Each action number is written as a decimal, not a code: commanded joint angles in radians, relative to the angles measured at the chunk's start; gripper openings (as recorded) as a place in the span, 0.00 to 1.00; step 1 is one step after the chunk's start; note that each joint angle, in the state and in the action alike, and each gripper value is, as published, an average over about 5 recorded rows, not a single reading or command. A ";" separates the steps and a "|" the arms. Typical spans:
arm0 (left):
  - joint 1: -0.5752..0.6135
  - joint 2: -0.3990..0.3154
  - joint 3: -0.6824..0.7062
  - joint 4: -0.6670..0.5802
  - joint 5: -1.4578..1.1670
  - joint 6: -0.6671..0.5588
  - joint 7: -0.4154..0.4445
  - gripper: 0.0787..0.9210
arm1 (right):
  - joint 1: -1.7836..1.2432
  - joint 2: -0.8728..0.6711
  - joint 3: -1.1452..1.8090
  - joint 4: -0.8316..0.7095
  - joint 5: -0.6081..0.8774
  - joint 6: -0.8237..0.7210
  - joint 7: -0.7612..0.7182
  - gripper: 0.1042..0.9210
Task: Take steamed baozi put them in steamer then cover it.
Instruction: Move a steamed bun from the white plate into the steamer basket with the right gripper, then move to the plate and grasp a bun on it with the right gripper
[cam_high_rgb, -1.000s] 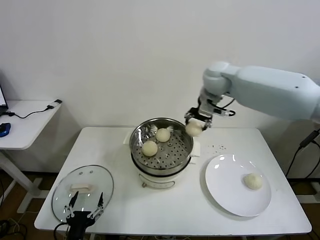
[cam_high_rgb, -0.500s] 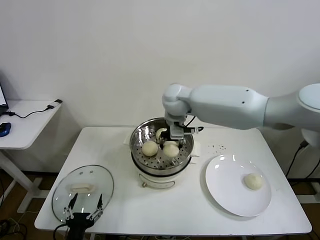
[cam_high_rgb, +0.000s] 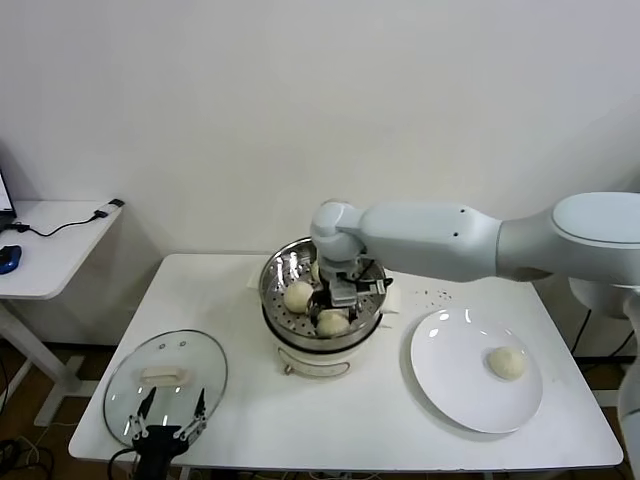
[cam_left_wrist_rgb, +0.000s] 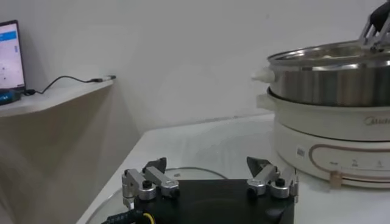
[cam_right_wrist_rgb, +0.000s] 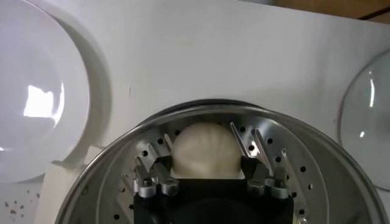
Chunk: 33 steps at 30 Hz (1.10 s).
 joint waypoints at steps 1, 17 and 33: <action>0.000 -0.001 0.001 0.001 0.001 0.001 0.001 0.88 | -0.018 0.011 0.031 -0.010 -0.029 0.018 -0.005 0.86; 0.007 0.003 0.000 -0.021 0.000 0.001 0.000 0.88 | 0.145 -0.232 0.051 -0.032 0.113 -0.017 0.021 0.88; 0.019 0.002 0.000 -0.047 -0.008 -0.003 0.000 0.88 | 0.189 -0.675 -0.060 0.105 0.653 -0.936 0.242 0.88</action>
